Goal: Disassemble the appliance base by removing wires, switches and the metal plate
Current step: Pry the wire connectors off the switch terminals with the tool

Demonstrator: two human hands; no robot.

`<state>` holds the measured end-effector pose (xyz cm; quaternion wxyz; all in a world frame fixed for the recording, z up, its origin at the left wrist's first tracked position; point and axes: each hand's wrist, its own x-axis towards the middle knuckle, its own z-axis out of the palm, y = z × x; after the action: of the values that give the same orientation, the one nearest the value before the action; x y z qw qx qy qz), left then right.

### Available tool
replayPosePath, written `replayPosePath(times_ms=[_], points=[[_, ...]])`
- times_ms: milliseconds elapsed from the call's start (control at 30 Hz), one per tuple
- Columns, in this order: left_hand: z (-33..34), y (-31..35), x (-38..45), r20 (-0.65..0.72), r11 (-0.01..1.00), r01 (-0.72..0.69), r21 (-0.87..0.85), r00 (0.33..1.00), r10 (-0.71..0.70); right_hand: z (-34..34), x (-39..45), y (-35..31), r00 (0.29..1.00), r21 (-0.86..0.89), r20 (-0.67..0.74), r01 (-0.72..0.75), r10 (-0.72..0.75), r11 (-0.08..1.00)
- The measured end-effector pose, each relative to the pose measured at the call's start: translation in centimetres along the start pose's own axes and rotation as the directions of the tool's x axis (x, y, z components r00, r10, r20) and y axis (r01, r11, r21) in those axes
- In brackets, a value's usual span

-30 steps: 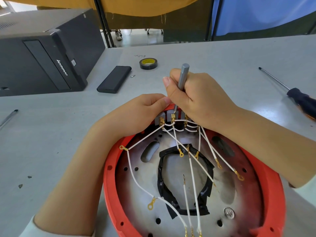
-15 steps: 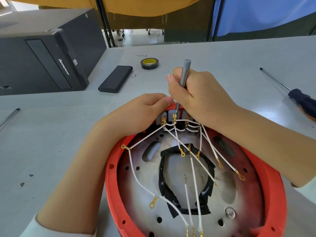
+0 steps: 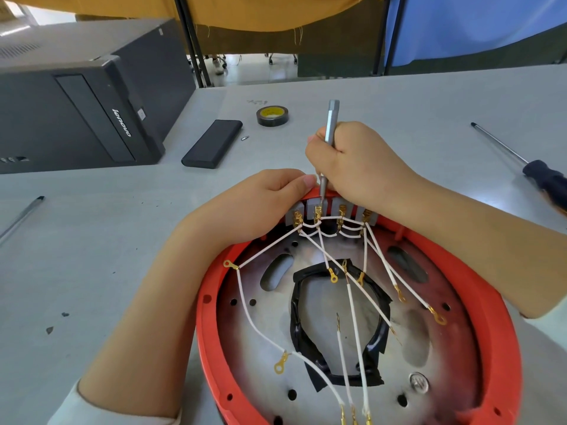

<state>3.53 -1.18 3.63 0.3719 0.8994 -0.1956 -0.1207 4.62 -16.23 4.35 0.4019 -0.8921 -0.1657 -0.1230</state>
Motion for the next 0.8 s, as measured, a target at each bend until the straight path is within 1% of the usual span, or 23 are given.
replayPosePath(times_ms=[133, 200, 267, 500, 667, 733, 800], points=[[-0.03, -0.12, 0.02, -0.006, 1.000, -0.013, -0.002, 1.000, 0.013, 0.01, -0.80, 0.09, 0.993, 0.029, -0.100, 0.069, -0.066, 0.997], [-0.01, -0.12, 0.01, -0.006, 1.000, -0.015, -0.002, 1.000, 0.015, 0.09, -0.94, 0.03, 0.989, 0.024, -0.118, 0.096, -0.092, 0.995], [0.00, -0.12, 0.01, -0.004, 1.000, -0.015, 0.001, 1.000, 0.015, 0.11, -0.90, -0.06, 0.989, 0.014, -0.110, 0.103, -0.101, 0.995], [0.01, -0.13, 0.04, -0.009, 1.000, -0.014, 0.001, 1.000, 0.014, 0.03, -0.32, 0.06, 0.998, 0.003, -0.051, 0.044, -0.044, 0.999], [-0.02, -0.12, 0.18, 0.002, 1.000, -0.017, 0.005, 1.000, 0.017, 0.03, -0.05, 0.04, 0.999, -0.001, -0.028, 0.033, -0.033, 0.999], [-0.02, -0.07, 0.15, -0.006, 1.000, -0.018, 0.006, 1.000, 0.018, 0.06, -0.35, 0.09, 0.998, 0.009, -0.048, 0.048, -0.048, 0.999], [-0.01, -0.10, 0.20, -0.003, 1.000, -0.020, 0.004, 1.000, 0.020, 0.10, -0.79, 0.04, 0.990, 0.023, -0.101, 0.100, -0.097, 0.995]])
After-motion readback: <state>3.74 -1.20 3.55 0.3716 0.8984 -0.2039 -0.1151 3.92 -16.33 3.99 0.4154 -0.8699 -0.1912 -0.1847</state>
